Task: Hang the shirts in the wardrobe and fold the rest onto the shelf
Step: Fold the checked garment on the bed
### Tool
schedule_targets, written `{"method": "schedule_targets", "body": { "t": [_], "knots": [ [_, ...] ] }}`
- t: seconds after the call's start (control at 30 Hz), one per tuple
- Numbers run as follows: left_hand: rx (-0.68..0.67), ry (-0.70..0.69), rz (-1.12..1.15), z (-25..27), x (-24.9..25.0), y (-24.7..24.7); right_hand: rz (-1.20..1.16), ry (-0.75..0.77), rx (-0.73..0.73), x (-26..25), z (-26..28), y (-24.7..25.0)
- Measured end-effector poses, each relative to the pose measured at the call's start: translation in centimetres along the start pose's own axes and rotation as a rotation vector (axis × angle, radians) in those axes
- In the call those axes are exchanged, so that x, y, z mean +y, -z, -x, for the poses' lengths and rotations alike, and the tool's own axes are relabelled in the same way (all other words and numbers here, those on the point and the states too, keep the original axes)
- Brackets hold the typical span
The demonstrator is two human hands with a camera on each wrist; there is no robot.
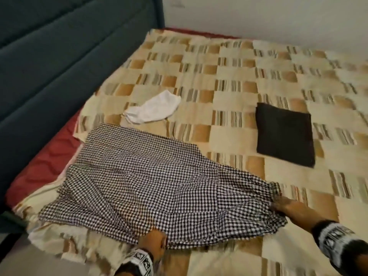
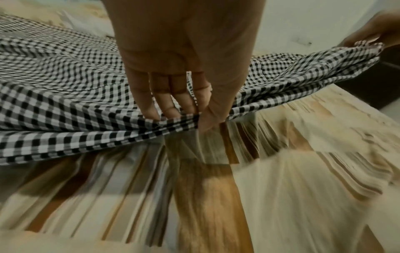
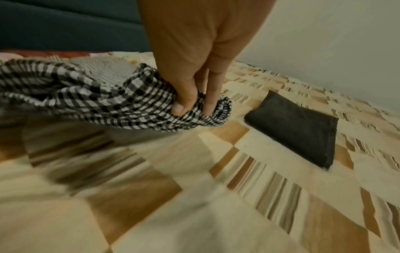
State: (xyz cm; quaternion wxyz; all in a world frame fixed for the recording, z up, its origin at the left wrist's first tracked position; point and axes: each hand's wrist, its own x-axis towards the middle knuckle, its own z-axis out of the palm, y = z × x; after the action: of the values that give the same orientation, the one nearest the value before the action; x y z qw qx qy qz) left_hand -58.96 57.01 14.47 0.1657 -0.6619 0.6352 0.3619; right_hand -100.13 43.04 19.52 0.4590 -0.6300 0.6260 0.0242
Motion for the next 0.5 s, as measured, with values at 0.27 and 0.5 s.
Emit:
{"method": "schedule_targets", "body": {
  "t": [0.27,0.5],
  "knots": [
    [-0.177,-0.092,-0.104,-3.0,7.2,-6.1,0.433,-0.074,-0.034,9.4,2.5,-2.1],
    [-0.197,-0.191,-0.122,-6.4,11.5,-9.9,0.207,-0.045,0.291,17.2,3.6,-6.0]
  ]
}}
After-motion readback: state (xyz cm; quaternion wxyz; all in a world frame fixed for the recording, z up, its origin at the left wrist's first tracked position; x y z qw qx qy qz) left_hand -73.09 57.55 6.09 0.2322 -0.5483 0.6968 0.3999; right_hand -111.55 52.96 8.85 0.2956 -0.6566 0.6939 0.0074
